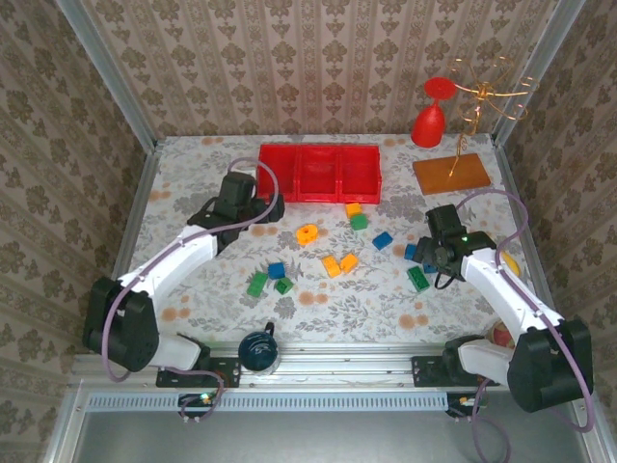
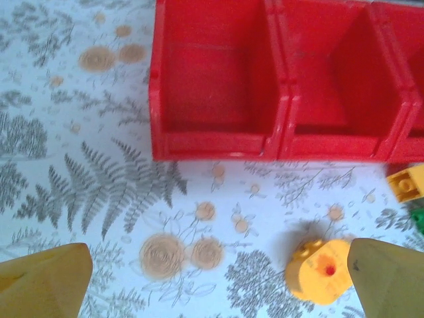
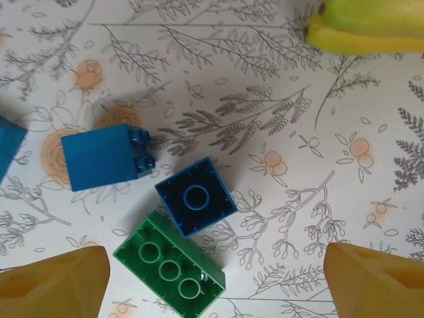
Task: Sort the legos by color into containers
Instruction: Pick up the lego from the middle-right of the table.
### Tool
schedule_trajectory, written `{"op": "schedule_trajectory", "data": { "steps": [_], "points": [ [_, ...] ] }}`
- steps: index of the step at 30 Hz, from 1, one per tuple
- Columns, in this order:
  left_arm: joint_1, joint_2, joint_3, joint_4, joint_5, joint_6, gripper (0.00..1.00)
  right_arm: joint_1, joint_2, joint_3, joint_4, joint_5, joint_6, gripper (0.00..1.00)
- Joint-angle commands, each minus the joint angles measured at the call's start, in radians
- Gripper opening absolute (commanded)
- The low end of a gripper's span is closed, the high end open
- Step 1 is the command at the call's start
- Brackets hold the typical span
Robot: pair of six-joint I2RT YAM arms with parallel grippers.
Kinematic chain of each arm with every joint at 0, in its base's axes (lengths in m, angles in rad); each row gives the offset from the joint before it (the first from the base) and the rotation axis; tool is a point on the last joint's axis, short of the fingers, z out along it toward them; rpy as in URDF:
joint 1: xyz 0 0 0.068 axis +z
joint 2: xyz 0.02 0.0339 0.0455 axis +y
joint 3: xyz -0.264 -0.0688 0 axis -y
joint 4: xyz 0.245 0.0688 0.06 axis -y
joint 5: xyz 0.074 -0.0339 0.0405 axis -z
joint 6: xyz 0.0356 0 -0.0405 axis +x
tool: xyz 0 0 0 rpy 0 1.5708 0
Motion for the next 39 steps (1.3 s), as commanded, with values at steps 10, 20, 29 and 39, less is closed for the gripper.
{"op": "schedule_trajectory", "data": {
  "steps": [10,20,29,39],
  "points": [
    [0.056,-0.079,-0.16,0.016,0.059,-0.116,1.0,-0.059,0.113,-0.015,0.044,-0.107,-0.028,0.72],
    [0.096,-0.124,-0.206,0.039,0.056,-0.129,1.0,-0.091,0.223,0.014,0.076,-0.147,-0.082,0.63],
    [0.119,-0.161,-0.242,0.034,0.052,-0.135,1.0,-0.111,0.32,0.058,0.104,-0.171,-0.095,0.6],
    [0.14,-0.19,-0.263,0.025,0.049,-0.139,1.0,-0.117,0.393,0.09,0.117,-0.181,-0.098,0.36]
  ]
}}
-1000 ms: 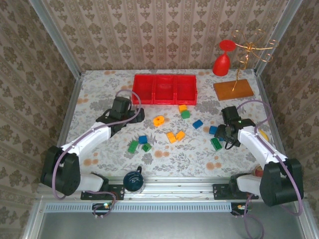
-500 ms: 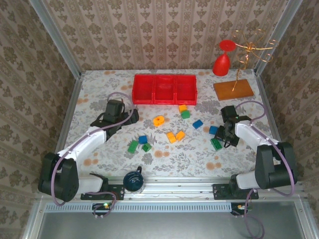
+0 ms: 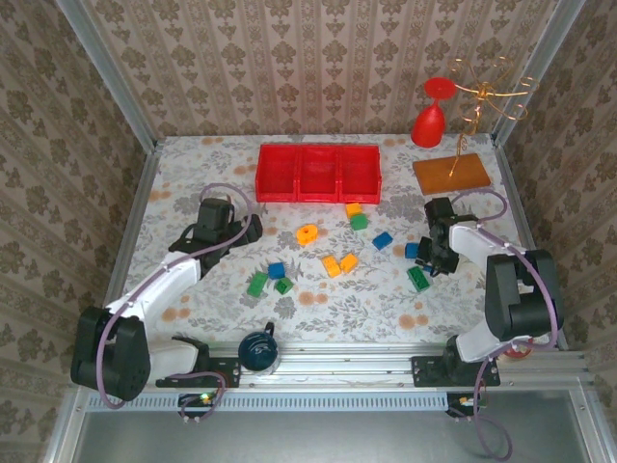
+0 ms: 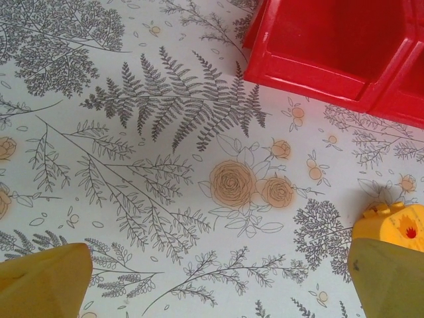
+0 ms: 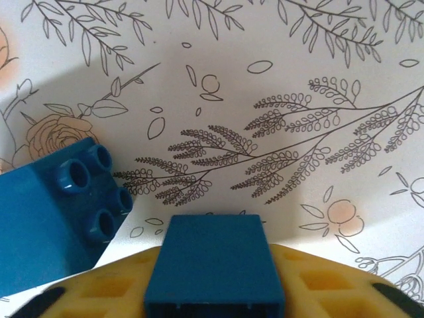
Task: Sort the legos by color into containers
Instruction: Pick up the lego from the middle-right of the table, then place the lego in the container.
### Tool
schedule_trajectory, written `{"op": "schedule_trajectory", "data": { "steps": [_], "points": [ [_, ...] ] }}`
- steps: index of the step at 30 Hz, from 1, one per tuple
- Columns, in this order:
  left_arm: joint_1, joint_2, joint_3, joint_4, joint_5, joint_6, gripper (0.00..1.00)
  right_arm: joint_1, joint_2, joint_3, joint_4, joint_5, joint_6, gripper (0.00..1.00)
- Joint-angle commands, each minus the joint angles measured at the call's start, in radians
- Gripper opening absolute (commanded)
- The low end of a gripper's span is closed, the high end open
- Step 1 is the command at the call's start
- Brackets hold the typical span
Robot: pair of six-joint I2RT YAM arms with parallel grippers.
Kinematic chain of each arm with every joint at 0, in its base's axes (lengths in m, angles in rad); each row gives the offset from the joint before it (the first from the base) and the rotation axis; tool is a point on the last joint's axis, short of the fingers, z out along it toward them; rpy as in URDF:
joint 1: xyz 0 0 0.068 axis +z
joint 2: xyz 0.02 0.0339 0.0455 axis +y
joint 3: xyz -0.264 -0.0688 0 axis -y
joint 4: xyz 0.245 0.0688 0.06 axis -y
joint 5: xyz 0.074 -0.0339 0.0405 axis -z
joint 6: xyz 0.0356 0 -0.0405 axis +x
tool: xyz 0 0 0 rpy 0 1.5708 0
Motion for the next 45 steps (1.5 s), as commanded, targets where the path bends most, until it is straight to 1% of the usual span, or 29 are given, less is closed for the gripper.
{"op": "schedule_trajectory", "data": {
  "steps": [1,5,11,15,20,24,28,32,38,45],
  "points": [
    [0.012,-0.028,-0.011,0.001,0.001,-0.023,1.0,-0.005,0.003,0.022,-0.005,-0.015,-0.001,0.34],
    [0.018,-0.03,-0.012,0.001,0.0,-0.023,1.0,-0.005,-0.038,0.025,-0.028,0.002,0.001,0.27],
    [0.027,-0.03,-0.016,0.007,0.008,-0.028,1.0,0.004,-0.145,0.038,-0.067,0.027,0.007,0.16],
    [0.032,-0.034,-0.019,0.009,0.01,-0.027,1.0,0.037,-0.229,0.071,-0.081,0.05,0.015,0.12],
    [0.038,-0.036,-0.022,0.009,0.01,-0.02,1.0,0.128,-0.247,0.134,-0.032,0.071,0.024,0.11],
    [0.043,-0.04,-0.023,0.007,0.017,-0.017,1.0,0.203,-0.167,0.24,-0.001,0.111,0.002,0.1],
    [0.042,-0.047,-0.033,0.014,0.026,-0.019,1.0,0.255,-0.033,0.364,0.027,0.123,-0.035,0.07],
    [0.044,-0.046,-0.034,0.012,0.033,-0.019,1.0,0.296,0.112,0.517,0.031,0.129,-0.086,0.07],
    [0.046,-0.065,-0.04,0.006,0.034,-0.015,1.0,0.324,0.315,0.763,-0.013,0.169,-0.153,0.08],
    [0.047,-0.078,-0.037,-0.019,0.041,-0.003,1.0,0.323,0.522,1.004,-0.073,0.18,-0.205,0.15]
  ]
}}
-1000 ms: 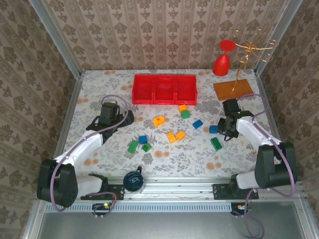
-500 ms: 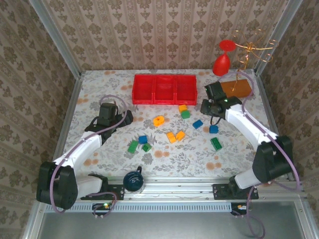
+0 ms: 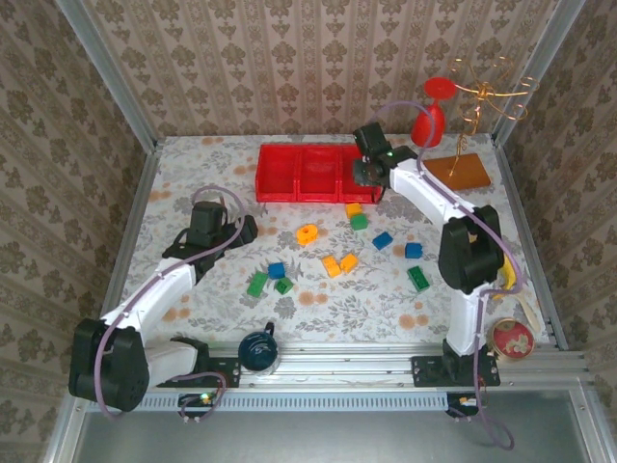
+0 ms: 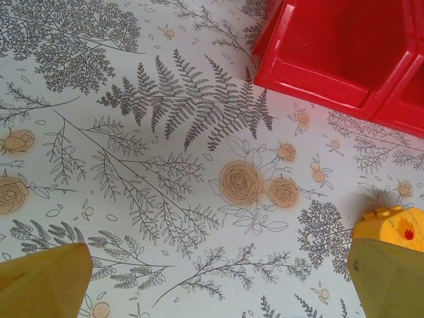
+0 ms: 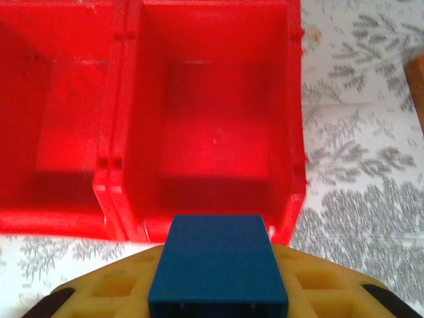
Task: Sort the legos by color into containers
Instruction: Place the lego in the container.
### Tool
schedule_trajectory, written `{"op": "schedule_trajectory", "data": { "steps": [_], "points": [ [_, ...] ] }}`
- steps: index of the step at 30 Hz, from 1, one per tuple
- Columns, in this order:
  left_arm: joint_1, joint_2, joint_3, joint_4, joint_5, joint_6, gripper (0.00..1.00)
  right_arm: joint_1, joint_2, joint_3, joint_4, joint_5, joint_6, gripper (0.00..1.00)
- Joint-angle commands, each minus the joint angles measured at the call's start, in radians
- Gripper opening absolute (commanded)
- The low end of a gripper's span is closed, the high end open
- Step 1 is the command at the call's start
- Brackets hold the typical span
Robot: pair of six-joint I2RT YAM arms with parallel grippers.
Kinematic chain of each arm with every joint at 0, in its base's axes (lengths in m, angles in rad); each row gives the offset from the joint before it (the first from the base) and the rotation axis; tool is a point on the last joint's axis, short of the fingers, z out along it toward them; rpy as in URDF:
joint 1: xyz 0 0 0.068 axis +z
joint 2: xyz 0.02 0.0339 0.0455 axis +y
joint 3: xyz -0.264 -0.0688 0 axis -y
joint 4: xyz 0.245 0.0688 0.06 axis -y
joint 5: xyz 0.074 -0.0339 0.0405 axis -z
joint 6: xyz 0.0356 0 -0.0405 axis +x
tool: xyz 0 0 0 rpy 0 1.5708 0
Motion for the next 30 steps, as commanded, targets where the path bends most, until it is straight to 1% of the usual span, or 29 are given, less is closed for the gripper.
{"op": "schedule_trajectory", "data": {
  "steps": [1,6,12,17,22,30],
  "points": [
    [0.009,-0.021,-0.002,-0.023,0.018,0.009,1.0,-0.001,0.094,0.112,-0.079,0.041,-0.05,0.15],
    [0.009,-0.028,0.007,-0.05,0.028,0.02,1.0,-0.003,0.204,0.235,-0.113,0.046,-0.076,0.19],
    [0.009,-0.039,0.015,-0.066,0.026,0.029,1.0,-0.008,0.277,0.308,-0.129,0.048,-0.091,0.25],
    [0.009,-0.042,0.018,-0.072,0.026,0.032,1.0,-0.021,0.304,0.317,-0.132,0.058,-0.093,0.29],
    [0.008,-0.042,0.018,-0.074,0.024,0.033,1.0,-0.035,0.316,0.317,-0.139,0.057,-0.098,0.36],
    [0.009,-0.036,0.023,-0.073,0.029,0.047,1.0,-0.038,0.303,0.318,-0.145,0.022,-0.103,0.46]
  ]
}}
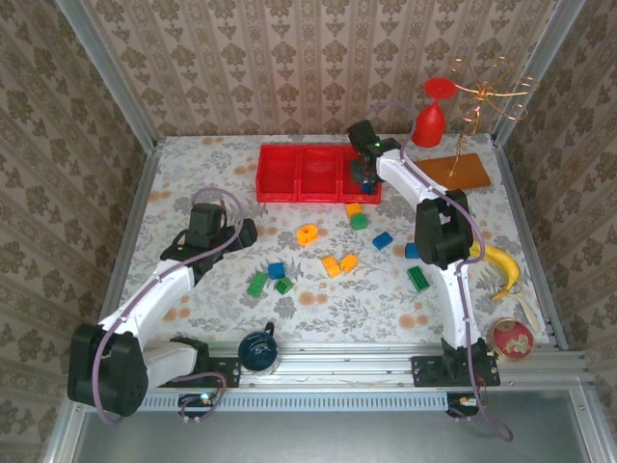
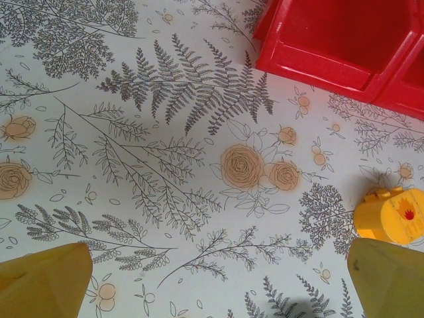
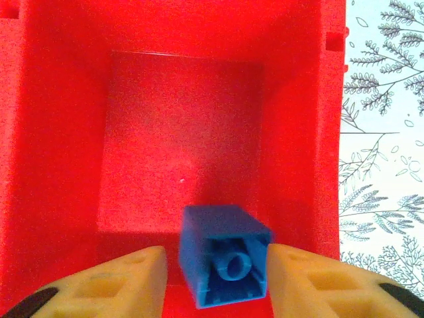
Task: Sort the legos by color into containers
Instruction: Place the lego in the container, then pick up the lego from the center of the table.
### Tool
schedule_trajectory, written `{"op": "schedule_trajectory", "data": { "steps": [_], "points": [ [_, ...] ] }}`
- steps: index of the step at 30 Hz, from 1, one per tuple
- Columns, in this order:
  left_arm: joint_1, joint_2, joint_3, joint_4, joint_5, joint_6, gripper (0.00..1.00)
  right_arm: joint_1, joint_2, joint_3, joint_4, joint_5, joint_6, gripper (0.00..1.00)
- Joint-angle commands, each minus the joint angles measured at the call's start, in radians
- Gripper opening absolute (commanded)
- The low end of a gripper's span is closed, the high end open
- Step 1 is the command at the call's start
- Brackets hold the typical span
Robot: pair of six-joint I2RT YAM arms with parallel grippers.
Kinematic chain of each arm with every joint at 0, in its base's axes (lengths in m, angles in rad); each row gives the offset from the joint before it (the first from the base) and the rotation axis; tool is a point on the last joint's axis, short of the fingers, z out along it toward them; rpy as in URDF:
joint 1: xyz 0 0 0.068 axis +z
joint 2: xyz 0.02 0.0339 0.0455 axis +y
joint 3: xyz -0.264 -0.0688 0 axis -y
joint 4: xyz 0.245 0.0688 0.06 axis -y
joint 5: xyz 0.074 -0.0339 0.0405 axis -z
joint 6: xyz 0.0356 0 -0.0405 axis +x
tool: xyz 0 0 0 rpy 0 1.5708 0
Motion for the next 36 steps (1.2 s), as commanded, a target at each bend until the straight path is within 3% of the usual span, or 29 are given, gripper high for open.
{"op": "schedule_trajectory", "data": {
  "steps": [1,9,17,28,36],
  "points": [
    [0.008,-0.011,0.023,-0.019,0.012,0.033,1.0,0.001,-0.002,0.032,-0.029,-0.004,-0.014,0.47],
    [-0.024,0.026,0.06,0.008,0.034,0.085,1.0,0.009,-0.034,0.028,-0.044,-0.005,-0.01,0.48],
    [-0.131,0.225,0.221,-0.015,0.088,0.253,1.0,0.03,-0.168,-0.072,-0.032,-0.026,0.014,0.52],
    [-0.245,0.516,0.469,-0.119,0.275,0.551,0.88,0.03,-0.453,-0.442,0.049,-0.047,0.149,0.69],
    [-0.268,0.661,0.581,-0.214,0.3,0.639,0.82,0.03,-0.629,-0.689,0.098,-0.029,0.232,0.87]
  ]
}}
